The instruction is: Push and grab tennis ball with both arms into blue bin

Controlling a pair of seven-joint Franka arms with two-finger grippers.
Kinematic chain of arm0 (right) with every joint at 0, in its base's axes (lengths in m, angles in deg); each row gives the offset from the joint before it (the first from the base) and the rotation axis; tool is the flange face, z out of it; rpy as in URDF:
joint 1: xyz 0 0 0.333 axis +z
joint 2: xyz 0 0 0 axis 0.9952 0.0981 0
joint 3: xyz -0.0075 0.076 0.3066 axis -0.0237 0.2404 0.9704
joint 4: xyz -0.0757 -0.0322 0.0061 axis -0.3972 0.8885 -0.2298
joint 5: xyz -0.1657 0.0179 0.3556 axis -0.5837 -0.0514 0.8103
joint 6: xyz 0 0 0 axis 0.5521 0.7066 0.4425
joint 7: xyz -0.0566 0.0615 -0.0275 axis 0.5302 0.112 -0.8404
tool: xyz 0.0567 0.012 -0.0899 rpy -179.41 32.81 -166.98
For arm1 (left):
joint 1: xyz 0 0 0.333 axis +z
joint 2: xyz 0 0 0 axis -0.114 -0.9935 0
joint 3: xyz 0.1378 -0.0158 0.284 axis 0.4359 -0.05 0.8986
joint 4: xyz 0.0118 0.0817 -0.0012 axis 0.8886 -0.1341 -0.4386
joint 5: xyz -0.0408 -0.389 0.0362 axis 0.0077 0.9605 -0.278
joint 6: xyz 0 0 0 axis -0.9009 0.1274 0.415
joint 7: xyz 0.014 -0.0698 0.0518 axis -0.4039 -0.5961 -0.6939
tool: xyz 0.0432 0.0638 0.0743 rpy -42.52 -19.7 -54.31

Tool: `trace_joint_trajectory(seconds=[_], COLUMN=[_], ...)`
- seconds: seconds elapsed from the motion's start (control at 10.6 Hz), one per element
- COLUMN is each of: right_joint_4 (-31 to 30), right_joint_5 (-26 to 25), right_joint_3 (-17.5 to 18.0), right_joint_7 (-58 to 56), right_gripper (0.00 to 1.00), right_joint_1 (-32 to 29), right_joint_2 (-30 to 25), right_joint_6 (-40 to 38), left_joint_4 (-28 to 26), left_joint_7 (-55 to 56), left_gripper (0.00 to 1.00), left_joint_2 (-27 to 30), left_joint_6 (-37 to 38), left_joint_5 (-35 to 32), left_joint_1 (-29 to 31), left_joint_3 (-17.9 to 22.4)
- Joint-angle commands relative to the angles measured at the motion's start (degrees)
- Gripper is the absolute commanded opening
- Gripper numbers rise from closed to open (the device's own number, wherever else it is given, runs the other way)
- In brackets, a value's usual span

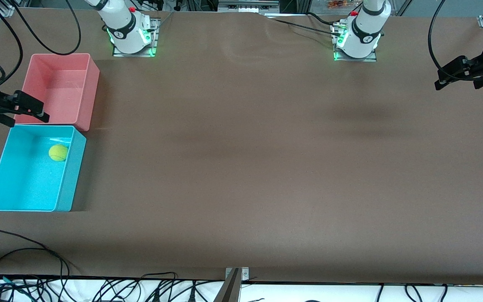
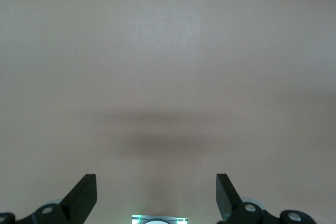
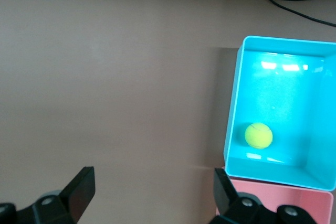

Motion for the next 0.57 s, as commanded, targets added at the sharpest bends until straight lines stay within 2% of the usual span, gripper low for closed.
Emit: trace_joint_trajectory(seconds=[0.0, 0.28, 0.47], right_joint_4=[0.28, 0.73, 0.64], right_joint_5=[-5.30, -8.56, -8.05], right_joint_3=[1.59, 1.68, 1.77], right_joint_7=[1.86, 3.88, 3.97], right_gripper=[1.00, 1.00, 1.00], right_joint_1=[-0.80, -0.45, -0.36], right_joint_2=[-0.86, -0.77, -0.77], right_joint_6=[-1.31, -2.62, -2.55], left_joint_4=[1.34, 1.25, 1.34], left_joint_7=[-0.17, -0.17, -0.17], left_gripper=[1.00, 1.00, 1.00], left_joint_2=[-0.19, -0.19, -0.19], left_joint_6=[0.91, 0.91, 0.91], left_joint_5=[-0.30, -0.30, -0.30], left_joint_1=[-0.01, -0.01, -0.01], left_joint_3=[-0.06, 0.03, 0.03])
